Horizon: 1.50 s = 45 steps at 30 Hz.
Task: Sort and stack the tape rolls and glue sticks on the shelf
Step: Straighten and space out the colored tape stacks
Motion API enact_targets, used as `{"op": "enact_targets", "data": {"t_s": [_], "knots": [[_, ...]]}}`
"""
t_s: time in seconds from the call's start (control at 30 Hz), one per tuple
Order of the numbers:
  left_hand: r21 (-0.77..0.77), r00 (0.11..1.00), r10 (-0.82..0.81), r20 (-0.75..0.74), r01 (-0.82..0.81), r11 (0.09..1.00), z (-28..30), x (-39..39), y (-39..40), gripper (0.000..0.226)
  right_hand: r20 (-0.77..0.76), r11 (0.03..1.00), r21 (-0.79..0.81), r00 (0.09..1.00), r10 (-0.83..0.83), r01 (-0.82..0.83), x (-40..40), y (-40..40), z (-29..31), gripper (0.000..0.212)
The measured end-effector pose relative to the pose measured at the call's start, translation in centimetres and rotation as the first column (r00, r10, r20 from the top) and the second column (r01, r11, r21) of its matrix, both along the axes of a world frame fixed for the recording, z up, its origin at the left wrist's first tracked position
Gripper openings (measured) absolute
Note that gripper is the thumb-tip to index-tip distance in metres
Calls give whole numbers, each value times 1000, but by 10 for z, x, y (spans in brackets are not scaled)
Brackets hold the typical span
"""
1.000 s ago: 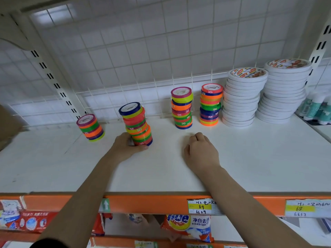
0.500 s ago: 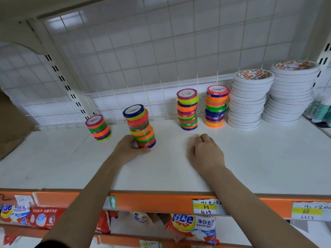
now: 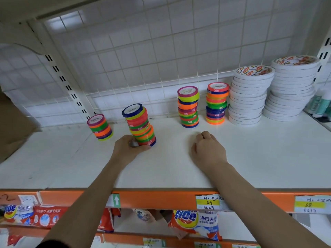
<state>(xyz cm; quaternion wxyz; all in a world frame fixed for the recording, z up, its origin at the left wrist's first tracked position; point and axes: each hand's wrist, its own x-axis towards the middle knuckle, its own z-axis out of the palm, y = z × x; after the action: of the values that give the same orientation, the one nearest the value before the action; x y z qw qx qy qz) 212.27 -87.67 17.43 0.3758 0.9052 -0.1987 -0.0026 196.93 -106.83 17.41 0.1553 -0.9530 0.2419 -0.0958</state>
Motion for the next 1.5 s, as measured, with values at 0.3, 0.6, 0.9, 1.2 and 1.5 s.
{"op": "enact_targets", "data": {"t_s": [0.3,0.6,0.9,1.2,1.5], "knots": [[20,993,-97,60,96,995,0,14,-5,30,-137,997,-30,987,-81,78,11,10,11,37],[-14,986,-141,91,142,990,-19,30,-6,43,-137,988,-8,979,-153,154,48,45,20,39],[83,979,-105,174,92,992,-33,33,-13,36,16,978,23,978,-206,205,52,62,-6,41],[-23,990,-119,78,121,992,-25,38,-14,79,67,977,19,975,-213,212,49,64,-8,37],[-152,988,-132,-78,119,981,-18,47,-19,64,74,977,13,974,-212,211,50,63,-9,37]]}}
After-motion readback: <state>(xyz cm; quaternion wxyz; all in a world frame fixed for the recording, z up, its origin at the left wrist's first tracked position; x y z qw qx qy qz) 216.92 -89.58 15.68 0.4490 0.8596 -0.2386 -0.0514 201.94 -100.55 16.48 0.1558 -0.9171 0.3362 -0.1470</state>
